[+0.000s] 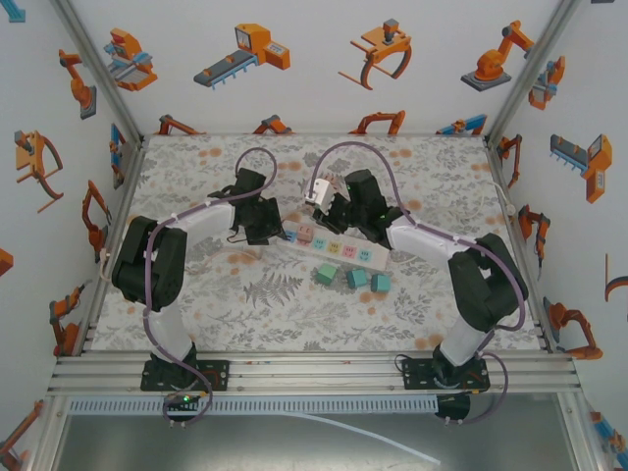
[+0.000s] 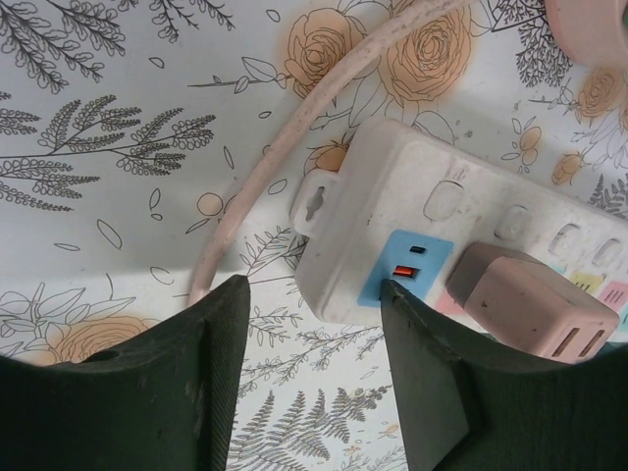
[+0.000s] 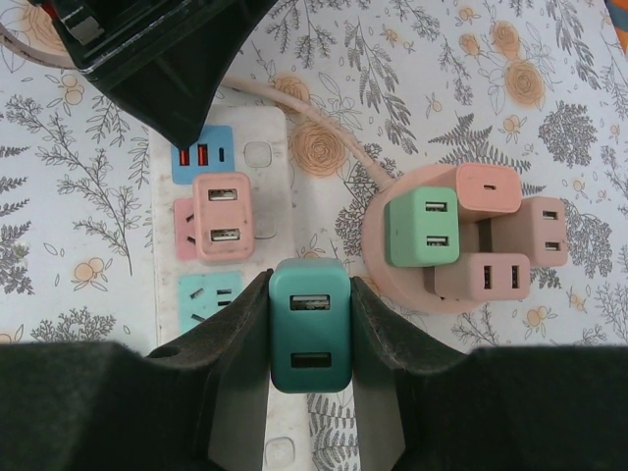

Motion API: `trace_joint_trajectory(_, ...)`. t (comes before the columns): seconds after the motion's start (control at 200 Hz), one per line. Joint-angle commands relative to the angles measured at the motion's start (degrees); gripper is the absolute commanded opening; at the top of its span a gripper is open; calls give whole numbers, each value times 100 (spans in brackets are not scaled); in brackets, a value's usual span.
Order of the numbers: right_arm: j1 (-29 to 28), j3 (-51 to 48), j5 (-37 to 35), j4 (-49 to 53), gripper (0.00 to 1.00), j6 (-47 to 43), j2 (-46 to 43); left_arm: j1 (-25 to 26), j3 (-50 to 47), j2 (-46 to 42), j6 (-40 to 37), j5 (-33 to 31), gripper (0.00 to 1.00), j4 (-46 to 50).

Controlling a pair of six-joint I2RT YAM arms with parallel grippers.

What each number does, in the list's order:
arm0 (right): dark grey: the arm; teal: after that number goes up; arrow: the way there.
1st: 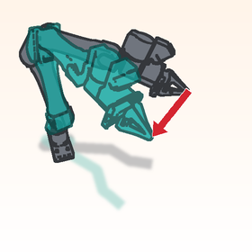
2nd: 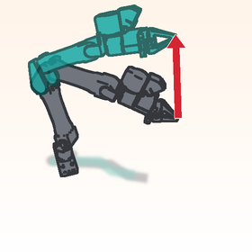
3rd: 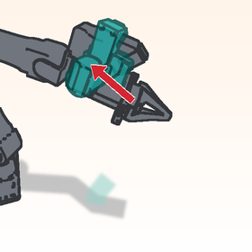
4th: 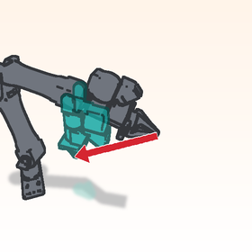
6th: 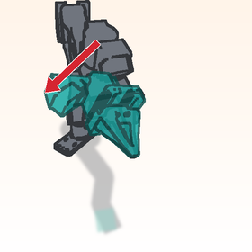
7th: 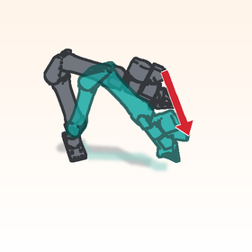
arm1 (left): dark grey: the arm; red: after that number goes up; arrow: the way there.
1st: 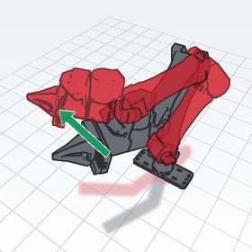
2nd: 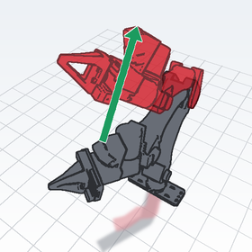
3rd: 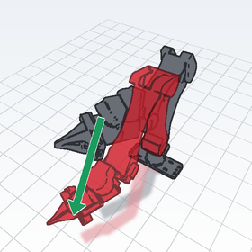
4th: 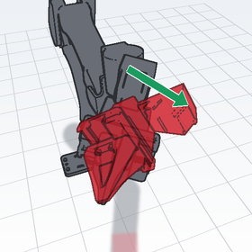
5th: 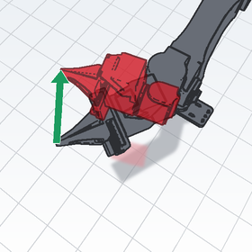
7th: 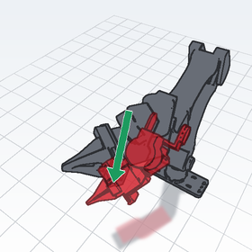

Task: Pull the plug off the socket

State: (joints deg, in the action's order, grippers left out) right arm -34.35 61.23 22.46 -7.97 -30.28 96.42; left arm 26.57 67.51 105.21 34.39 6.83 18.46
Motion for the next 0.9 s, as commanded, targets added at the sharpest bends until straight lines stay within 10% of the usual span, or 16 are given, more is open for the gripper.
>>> trace_joint_trajectory(0.0, 1, 100, 13, -211, 20, 165, -373, 15, -113, 54, -4, -384, 56, 334)
trace_joint_trajectory(0.611, 8, -780, -662, -1780, 19, 4667, -1859, -5, -580, -2641, -656, -301, 79, -443)
trace_joint_trajectory(0.896, 7, -1529, 148, -2277, 17, 6124, -2070, 1, -1721, -5066, -2682, 842, 82, -656)
